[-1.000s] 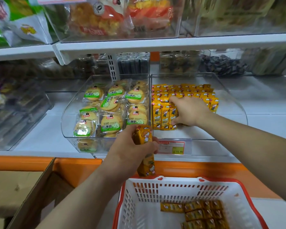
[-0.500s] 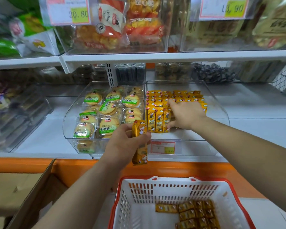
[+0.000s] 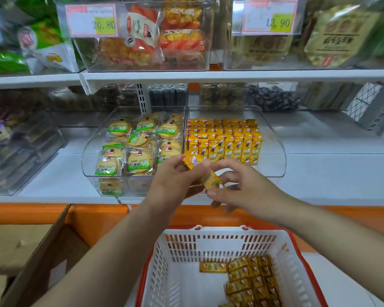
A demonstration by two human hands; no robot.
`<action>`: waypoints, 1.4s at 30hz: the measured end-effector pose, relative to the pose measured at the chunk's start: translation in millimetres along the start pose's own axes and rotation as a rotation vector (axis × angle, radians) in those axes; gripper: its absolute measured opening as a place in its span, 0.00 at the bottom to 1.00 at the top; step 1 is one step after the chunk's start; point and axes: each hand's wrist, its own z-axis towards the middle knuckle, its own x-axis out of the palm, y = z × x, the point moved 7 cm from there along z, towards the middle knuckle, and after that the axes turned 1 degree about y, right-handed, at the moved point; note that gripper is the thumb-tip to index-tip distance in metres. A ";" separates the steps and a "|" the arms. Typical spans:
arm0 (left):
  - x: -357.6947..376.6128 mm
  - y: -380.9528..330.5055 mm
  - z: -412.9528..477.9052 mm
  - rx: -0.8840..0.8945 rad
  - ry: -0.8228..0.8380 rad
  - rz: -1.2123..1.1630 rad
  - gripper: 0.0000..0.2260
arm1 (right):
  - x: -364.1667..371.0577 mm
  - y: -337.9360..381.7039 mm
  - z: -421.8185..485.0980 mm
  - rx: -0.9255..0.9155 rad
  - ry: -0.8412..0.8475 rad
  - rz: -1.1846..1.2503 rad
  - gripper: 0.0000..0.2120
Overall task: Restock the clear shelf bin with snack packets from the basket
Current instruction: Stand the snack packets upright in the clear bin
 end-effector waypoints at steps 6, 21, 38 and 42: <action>0.3 -2.1 -5.5 -0.006 -0.010 -0.095 0.10 | -11.8 -9.1 -8.0 0.084 0.008 0.172 0.20; -12.9 -19.2 20.5 0.251 -0.214 0.528 0.18 | -89.7 -0.1 55.5 -0.136 -0.324 -0.278 0.15; -32.3 32.8 50.1 0.086 -0.259 1.180 0.21 | -107.3 -74.1 157.2 0.034 -0.428 -0.788 0.16; -32.2 29.2 48.3 0.056 -0.247 1.179 0.22 | -103.1 -66.0 149.0 0.082 -0.408 -0.897 0.22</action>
